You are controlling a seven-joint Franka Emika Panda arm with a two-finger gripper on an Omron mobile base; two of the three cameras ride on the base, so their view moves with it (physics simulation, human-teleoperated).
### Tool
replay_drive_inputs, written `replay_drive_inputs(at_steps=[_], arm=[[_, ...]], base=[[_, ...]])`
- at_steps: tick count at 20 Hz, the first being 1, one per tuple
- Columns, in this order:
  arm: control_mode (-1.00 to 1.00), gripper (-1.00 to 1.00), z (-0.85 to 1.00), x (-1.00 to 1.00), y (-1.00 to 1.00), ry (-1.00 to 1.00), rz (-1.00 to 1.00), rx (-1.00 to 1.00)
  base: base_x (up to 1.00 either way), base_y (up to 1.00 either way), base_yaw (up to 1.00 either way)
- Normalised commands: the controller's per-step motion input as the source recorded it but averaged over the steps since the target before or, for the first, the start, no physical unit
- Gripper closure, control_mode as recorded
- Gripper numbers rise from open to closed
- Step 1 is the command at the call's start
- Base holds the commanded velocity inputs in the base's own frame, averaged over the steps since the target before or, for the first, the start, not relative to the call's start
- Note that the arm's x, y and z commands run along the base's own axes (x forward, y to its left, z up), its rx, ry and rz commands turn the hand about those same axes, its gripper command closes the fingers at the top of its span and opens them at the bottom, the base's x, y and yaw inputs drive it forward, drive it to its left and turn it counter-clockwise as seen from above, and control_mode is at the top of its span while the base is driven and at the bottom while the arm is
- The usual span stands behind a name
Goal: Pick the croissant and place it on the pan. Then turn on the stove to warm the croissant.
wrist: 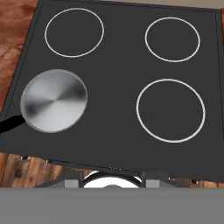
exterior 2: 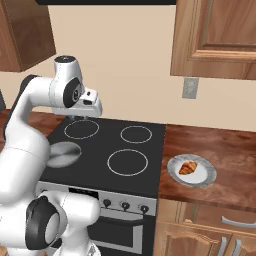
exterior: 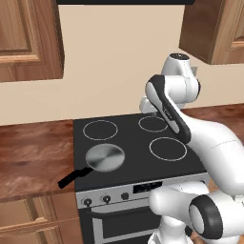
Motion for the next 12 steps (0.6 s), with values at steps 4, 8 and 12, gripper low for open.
replay_drive_inputs(at_steps=[4,8,12], arm=[[-1.00,-1.00,-0.01,-0.09,-0.08,-0.02,0.00,0.00],[-1.00,-1.00,-0.08,-0.27,-0.41,-0.07,-0.03,0.00],[-1.00,-1.00,-0.20,-0.39,-0.64,-0.02,-0.05,0.00]], base=[[0.00,0.00,0.00],[0.00,0.00,0.00],[0.00,0.00,0.00]])
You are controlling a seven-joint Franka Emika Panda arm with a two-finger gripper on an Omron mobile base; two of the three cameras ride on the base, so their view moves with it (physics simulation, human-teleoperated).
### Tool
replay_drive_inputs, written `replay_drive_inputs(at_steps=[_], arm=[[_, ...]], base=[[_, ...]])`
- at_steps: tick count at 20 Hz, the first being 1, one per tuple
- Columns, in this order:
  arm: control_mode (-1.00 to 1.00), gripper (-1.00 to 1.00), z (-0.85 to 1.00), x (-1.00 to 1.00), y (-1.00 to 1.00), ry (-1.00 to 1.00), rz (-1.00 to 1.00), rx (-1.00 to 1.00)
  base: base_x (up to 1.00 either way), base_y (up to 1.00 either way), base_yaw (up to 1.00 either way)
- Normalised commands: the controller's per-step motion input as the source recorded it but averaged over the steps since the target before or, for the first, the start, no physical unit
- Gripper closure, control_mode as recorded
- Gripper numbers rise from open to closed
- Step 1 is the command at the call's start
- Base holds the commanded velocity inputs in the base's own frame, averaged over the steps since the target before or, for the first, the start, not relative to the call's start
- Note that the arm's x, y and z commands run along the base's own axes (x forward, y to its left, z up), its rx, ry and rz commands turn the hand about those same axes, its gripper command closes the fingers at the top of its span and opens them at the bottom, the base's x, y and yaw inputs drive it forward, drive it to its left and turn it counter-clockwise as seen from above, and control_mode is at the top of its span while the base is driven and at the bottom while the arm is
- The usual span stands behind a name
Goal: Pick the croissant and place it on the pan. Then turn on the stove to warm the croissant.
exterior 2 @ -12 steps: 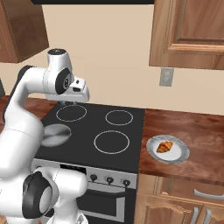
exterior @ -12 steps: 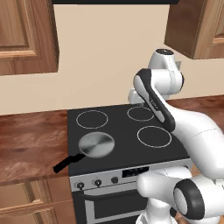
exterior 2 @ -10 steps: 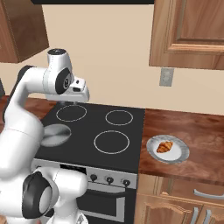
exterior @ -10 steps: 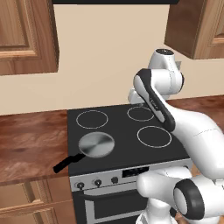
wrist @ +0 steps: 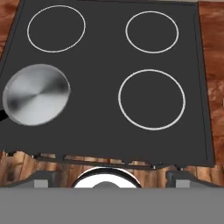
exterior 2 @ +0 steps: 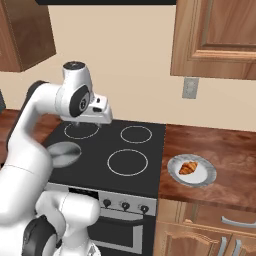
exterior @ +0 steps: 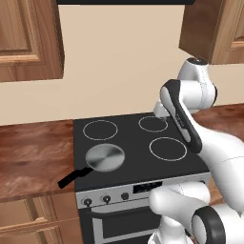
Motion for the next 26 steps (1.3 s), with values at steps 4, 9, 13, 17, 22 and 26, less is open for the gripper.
replay_drive_inputs(at_steps=[4,9,13,17,22,26], arm=[[-1.00,-1.00,-0.16,-0.31,-0.69,0.00,-0.08,0.00],[-1.00,-1.00,-0.14,-0.20,-0.73,0.00,-0.11,0.00],[-1.00,-1.00,-0.06,0.00,-0.65,0.00,-0.16,0.00],[-1.00,-1.00,-0.03,0.00,-0.69,0.03,-0.19,0.00],[-1.00,-1.00,-0.05,0.08,-0.69,0.12,-0.24,0.02],[-1.00,-1.00,-0.08,0.12,-0.67,0.16,-0.22,0.03]], base=[[0.00,0.00,0.00],[0.00,0.00,0.00],[0.00,0.00,0.00],[0.00,0.00,0.00],[0.00,0.00,0.00],[0.00,0.00,0.00]])
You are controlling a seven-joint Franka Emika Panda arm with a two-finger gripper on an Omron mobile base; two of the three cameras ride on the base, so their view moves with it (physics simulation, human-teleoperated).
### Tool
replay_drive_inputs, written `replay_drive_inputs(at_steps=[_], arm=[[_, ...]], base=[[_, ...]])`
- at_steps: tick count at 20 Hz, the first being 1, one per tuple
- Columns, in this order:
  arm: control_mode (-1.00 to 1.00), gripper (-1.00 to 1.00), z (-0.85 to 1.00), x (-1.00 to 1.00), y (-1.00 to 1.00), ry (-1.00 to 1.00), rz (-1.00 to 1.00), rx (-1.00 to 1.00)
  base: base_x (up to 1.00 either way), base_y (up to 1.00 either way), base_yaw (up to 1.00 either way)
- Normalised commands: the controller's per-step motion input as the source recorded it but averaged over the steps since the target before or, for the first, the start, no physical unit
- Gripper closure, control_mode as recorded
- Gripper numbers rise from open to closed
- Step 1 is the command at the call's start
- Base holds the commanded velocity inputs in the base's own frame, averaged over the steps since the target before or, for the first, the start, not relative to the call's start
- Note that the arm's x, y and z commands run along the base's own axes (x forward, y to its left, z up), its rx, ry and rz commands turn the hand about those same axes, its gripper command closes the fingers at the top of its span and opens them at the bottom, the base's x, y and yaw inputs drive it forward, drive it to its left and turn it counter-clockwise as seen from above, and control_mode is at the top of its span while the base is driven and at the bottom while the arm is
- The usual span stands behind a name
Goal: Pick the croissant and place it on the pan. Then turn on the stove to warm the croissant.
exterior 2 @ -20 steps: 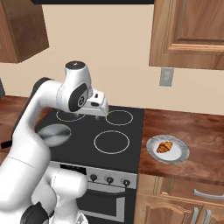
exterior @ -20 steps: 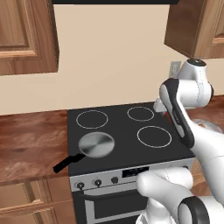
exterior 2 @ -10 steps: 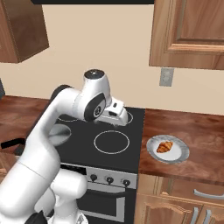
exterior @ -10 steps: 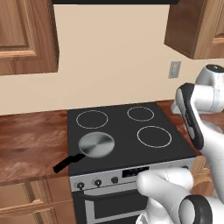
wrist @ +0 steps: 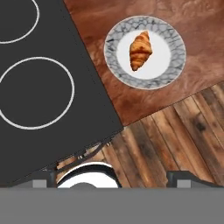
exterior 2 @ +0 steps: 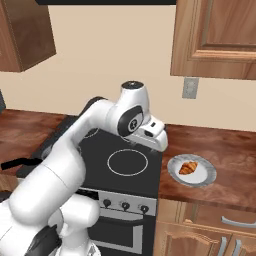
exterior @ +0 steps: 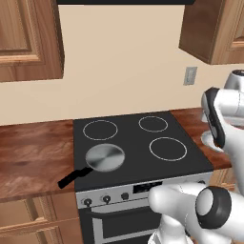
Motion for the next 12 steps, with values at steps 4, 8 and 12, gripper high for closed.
replay_drive_inputs(at_steps=[4,8,12], arm=[[-1.00,-1.00,-0.10,0.04,-0.72,0.22,-0.20,0.06],[-1.00,-1.00,-0.13,0.03,-0.72,0.26,-0.19,0.07],[-1.00,-1.00,-0.21,0.06,-0.61,0.22,-0.18,0.02]], base=[[0.00,0.00,0.00],[0.00,0.00,0.00],[0.00,0.00,0.00]])
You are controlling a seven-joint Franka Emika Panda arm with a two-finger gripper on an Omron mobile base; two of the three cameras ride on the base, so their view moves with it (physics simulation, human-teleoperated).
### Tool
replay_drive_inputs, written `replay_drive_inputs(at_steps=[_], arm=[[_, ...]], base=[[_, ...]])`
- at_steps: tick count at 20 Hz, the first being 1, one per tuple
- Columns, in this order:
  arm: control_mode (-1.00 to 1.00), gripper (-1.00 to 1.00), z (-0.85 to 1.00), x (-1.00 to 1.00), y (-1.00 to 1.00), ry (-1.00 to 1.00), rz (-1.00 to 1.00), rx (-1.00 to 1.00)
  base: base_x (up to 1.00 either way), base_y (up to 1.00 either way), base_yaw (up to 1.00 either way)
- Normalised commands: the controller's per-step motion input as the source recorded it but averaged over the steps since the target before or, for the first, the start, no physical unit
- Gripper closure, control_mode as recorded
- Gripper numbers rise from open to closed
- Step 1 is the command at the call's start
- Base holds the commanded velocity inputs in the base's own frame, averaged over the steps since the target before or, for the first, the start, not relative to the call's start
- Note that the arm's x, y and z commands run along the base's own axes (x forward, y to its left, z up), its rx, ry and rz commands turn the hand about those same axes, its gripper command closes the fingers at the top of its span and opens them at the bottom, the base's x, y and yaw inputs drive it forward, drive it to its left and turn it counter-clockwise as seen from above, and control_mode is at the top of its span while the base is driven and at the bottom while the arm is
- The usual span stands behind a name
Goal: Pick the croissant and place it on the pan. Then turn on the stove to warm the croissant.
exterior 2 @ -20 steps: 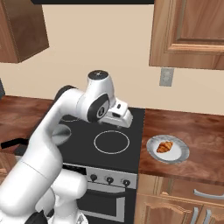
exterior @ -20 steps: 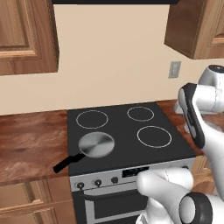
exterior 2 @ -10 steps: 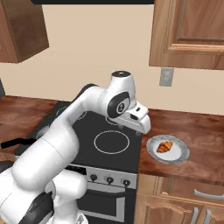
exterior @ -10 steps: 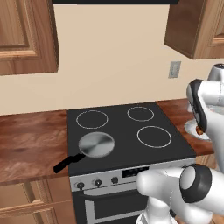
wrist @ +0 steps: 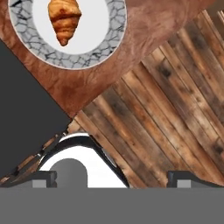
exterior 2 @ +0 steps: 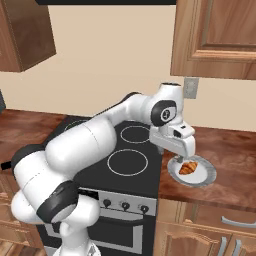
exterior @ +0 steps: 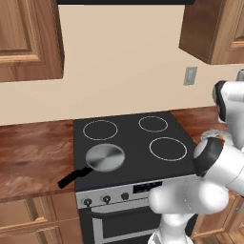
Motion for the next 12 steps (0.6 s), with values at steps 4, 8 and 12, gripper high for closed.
replay_drive_inputs(at_steps=[4,8,12], arm=[[-1.00,-1.00,-0.27,0.05,-0.38,0.07,-0.06,0.00],[-1.00,-1.00,-0.34,0.09,-0.09,0.01,0.00,0.00],[-1.00,-1.00,-0.26,0.18,0.00,0.00,0.00,0.00]], base=[[0.00,0.00,0.00],[0.00,0.00,0.00],[0.00,0.00,0.00]])
